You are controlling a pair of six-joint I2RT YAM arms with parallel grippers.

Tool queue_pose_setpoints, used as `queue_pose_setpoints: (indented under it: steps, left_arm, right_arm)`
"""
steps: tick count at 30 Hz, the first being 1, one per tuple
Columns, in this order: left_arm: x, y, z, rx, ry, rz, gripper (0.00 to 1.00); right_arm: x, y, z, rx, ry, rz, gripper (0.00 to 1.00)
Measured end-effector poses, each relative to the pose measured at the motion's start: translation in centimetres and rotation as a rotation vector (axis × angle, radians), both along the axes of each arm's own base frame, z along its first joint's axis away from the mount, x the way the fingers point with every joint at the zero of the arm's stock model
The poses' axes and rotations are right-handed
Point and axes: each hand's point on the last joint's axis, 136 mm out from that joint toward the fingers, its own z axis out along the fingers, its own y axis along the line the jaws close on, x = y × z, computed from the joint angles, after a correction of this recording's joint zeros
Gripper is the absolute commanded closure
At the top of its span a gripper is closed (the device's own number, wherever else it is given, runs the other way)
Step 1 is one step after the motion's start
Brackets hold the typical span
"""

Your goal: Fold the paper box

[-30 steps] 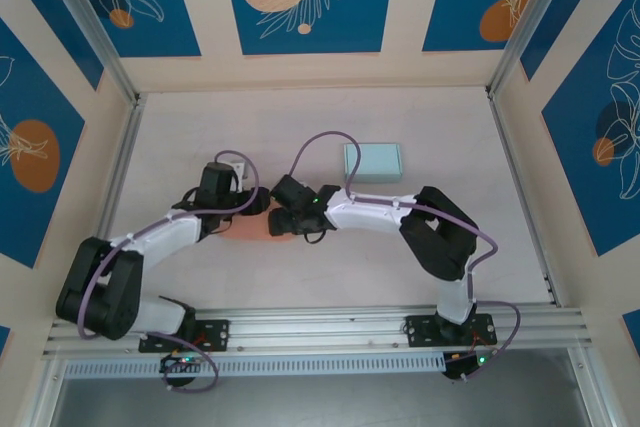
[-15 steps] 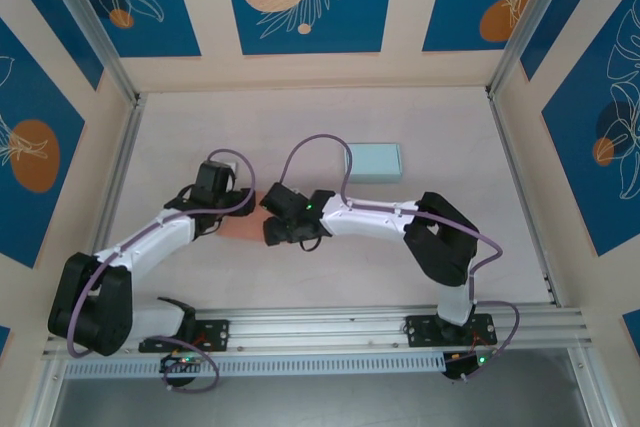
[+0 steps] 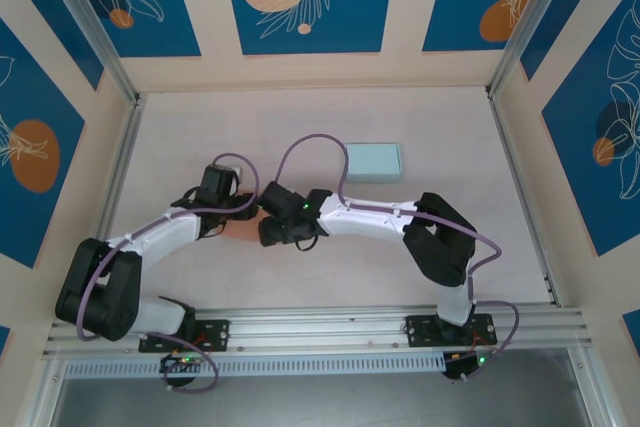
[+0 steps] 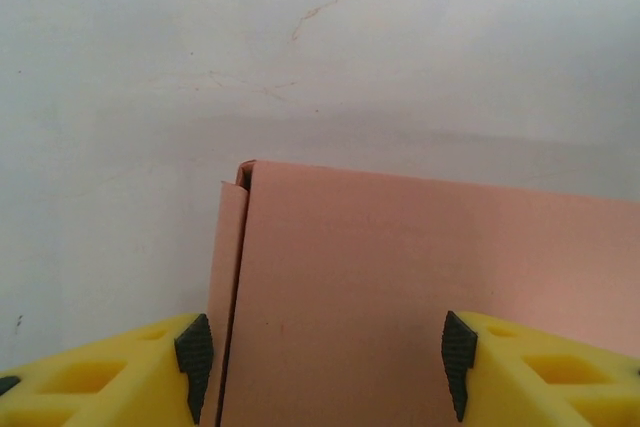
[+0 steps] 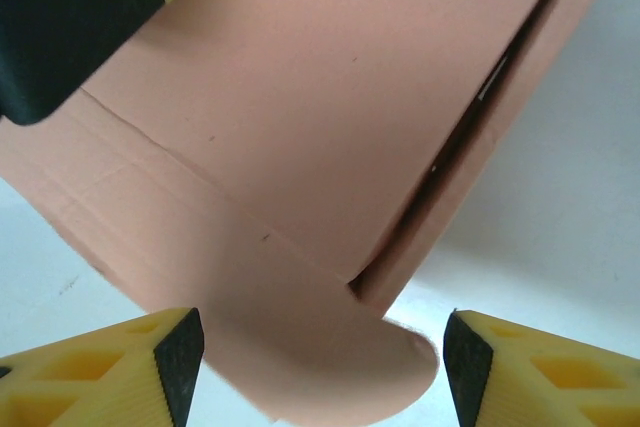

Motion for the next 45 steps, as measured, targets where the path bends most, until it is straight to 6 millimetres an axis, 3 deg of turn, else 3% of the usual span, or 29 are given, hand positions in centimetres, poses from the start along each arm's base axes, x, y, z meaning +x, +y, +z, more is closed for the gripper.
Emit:
queue_pose_setpoints:
  steps: [8, 11, 14, 19, 22, 27, 34, 40, 45]
  left_arm:
    - [0.3, -0.3, 0.0, -0.024, -0.010, 0.008, 0.38]
    - [0.4, -0.3, 0.0, -0.032, -0.012, 0.015, 0.28]
    - [0.0, -0.1, 0.1, -0.018, -0.008, 0.021, 0.27]
    - [-1.3, 1.9, 0.9, 0.051, -0.035, 0.075, 0.35]
    - [-1.8, 1.9, 0.7, 0.036, -0.034, 0.078, 0.40]
    - [-2.8, -0.3, -1.0, -0.084, 0.011, 0.059, 0.43]
    - [-3.3, -6.1, -0.4, -0.261, 0.010, -0.018, 0.43]
    - [-3.0, -6.8, -0.5, -0.290, 0.010, -0.002, 0.37]
    - [-2.9, -6.7, -0.6, -0.280, 0.005, 0.004, 0.39]
  right_arm:
    - [-0.9, 0.5, -1.6, -0.002, 0.059, -0.006, 0.39]
    - [-1.2, 0.7, -1.4, 0.001, 0.062, -0.009, 0.39]
    - [-1.3, 0.6, -1.3, -0.010, 0.063, -0.014, 0.39]
    - [-0.8, 0.0, -1.4, -0.027, 0.060, -0.031, 0.39]
    - [0.2, -0.7, -1.4, -0.032, 0.059, -0.049, 0.39]
    - [2.4, -2.2, -1.3, -0.040, 0.047, -0.089, 0.39]
    - [4.2, -7.3, 0.3, -0.038, 0.023, -0.136, 0.39]
    - [3.9, -10.1, 3.1, -0.012, -0.015, -0.144, 0.37]
    - [2.4, -10.4, 2.7, -0.019, 0.001, -0.119, 0.37]
